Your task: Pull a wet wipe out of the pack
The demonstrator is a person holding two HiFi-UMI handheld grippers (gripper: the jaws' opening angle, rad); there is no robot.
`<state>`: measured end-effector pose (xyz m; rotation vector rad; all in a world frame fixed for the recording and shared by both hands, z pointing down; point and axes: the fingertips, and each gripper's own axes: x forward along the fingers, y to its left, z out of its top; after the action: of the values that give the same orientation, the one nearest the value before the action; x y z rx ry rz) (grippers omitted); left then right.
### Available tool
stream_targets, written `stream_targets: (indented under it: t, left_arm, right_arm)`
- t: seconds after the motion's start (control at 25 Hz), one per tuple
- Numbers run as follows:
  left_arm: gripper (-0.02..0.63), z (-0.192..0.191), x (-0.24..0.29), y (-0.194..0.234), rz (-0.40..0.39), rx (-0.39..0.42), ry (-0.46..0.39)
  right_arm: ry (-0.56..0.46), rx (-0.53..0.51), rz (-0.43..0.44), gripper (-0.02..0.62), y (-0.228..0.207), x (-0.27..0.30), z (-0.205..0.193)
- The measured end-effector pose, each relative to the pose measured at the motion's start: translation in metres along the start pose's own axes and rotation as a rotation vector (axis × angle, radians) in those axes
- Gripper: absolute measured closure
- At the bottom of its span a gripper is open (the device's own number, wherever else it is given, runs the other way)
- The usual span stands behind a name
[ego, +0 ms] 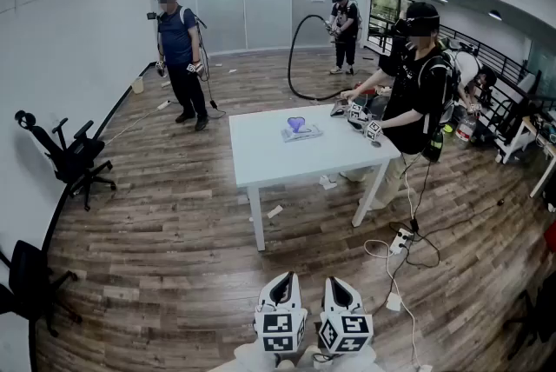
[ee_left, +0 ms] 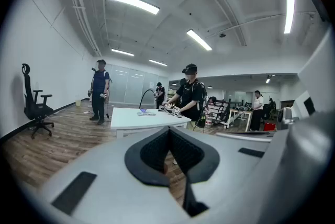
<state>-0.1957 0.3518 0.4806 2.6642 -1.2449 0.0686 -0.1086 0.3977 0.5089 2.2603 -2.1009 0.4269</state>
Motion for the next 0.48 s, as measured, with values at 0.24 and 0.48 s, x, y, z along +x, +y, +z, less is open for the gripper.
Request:
stream_targets:
  t: [0.24, 0.48]
  left_arm:
    - [0.611, -0.002, 0.009, 0.015, 0.005, -0.001, 0.008]
    - [0.611, -0.004, 0.024, 0.024, 0.011, -0.001, 0.012]
  right_arm:
    - [0.014, -0.003, -0.023, 0.586, -0.002, 0.015, -0.001]
    - [0.019, 0.002, -0.017, 0.586, -0.004, 0.034, -0.001]
